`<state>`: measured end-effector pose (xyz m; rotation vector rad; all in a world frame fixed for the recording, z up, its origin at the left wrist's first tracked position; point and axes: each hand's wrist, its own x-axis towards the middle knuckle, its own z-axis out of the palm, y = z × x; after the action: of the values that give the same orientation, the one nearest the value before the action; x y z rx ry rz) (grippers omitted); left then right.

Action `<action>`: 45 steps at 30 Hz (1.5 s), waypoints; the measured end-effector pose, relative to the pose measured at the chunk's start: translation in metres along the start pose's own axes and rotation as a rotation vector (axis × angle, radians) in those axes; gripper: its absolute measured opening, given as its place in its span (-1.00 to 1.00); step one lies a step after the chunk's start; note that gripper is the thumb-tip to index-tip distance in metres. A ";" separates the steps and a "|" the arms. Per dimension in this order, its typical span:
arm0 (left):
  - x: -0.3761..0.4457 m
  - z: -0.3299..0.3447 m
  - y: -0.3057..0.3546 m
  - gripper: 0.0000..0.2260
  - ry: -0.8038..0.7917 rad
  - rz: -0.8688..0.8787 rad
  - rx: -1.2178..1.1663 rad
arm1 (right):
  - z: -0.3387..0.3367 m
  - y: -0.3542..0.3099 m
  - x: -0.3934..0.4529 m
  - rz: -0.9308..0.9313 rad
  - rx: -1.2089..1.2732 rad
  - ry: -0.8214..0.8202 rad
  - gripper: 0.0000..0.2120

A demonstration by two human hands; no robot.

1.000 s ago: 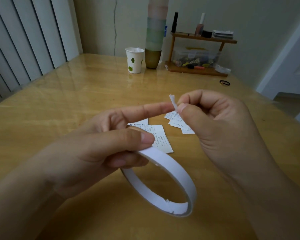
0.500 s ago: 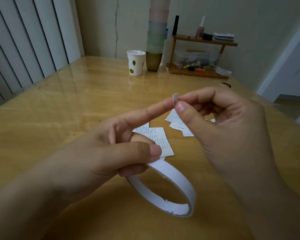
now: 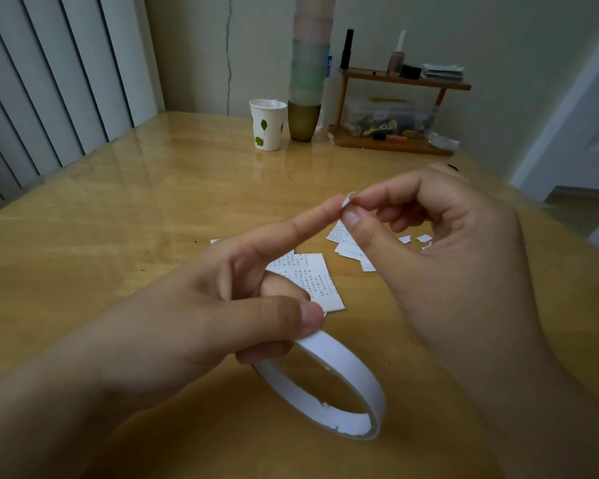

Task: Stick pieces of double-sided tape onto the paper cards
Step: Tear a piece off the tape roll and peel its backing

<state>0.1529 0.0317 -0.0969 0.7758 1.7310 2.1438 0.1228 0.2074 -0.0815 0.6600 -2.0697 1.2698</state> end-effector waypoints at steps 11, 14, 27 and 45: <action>-0.001 0.000 0.000 -0.44 -0.020 0.003 -0.045 | 0.002 0.000 -0.001 -0.025 -0.006 0.002 -0.92; -0.001 0.001 0.000 -0.43 -0.032 0.001 -0.047 | 0.002 -0.001 -0.002 -0.048 -0.019 0.024 -0.92; -0.001 0.000 0.001 -0.42 -0.021 -0.008 -0.053 | 0.002 -0.001 -0.002 -0.052 -0.027 0.044 -0.90; -0.003 0.001 -0.003 -0.46 0.107 -0.055 -0.090 | 0.004 -0.002 -0.003 -0.031 -0.006 0.018 -0.92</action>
<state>0.1557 0.0313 -0.1008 0.5937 1.6718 2.2464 0.1254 0.2034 -0.0839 0.6727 -2.0403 1.2478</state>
